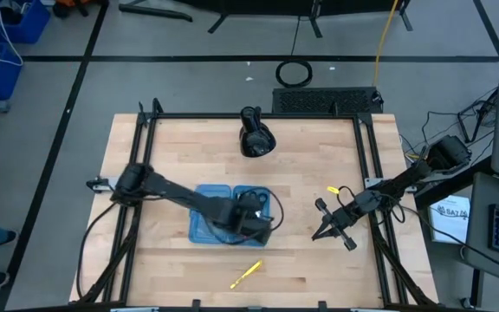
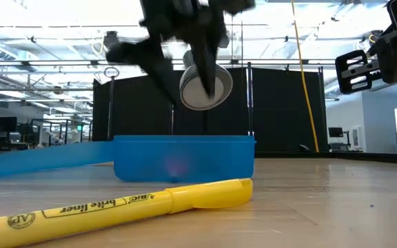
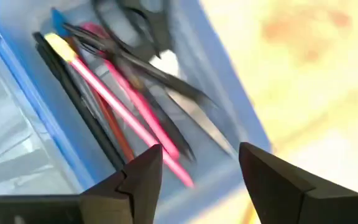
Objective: Pick & place school supplies into a supply box
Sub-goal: Put the yellow pen into the blue supply box
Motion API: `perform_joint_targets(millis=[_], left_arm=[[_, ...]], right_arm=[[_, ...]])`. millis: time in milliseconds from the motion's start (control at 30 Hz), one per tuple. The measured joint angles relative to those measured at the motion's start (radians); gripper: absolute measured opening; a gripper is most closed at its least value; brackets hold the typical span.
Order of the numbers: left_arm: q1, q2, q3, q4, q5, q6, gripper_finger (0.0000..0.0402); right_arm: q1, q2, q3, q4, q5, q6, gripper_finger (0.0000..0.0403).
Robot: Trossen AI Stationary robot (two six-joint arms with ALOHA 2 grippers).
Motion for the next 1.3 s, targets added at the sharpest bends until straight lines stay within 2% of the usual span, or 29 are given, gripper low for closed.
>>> perform_joint_targets(millis=[133,300,467,533,633,700,967,1133,1300], left_arm=[[-0.072,-0.07,0.001,0.006,0.013,0.028,0.0217],[-0.193,-0.087,0.002,0.056,0.025,0.057,0.0191],[-0.298,-0.038,0.001,0.168,-0.065,0.132,0.0162],[-0.316,-0.009,0.001,0.193,-0.084,0.116,0.0155],[-0.32,0.034,0.001,0.183,0.002,0.01,0.0152],[-0.317,0.066,0.0,0.169,0.048,0.0,0.0152],[-0.29,0.091,0.0,0.177,0.075,0.188,0.0152],[-0.263,0.091,0.0,0.184,0.042,0.304,0.0152],[-0.238,0.103,0.0,0.206,0.072,0.336,0.0152]], right_arm=[[0.0,0.0,0.0,-0.003,0.0,0.0,0.0],[0.0,0.0,0.0,-0.003,0.001,0.0,0.0],[0.0,0.0,0.0,0.002,0.002,0.0,0.0],[0.0,0.0,0.0,0.005,0.005,0.0,0.0],[0.0,0.0,0.0,0.024,0.006,0.0,0.0],[0.0,0.0,0.0,0.024,0.006,0.0,0.0],[0.0,0.0,0.0,0.051,0.007,0.0,0.0],[0.0,0.0,0.0,0.05,0.009,0.0,0.0],[0.0,0.0,0.0,0.041,0.011,0.0,0.0]])
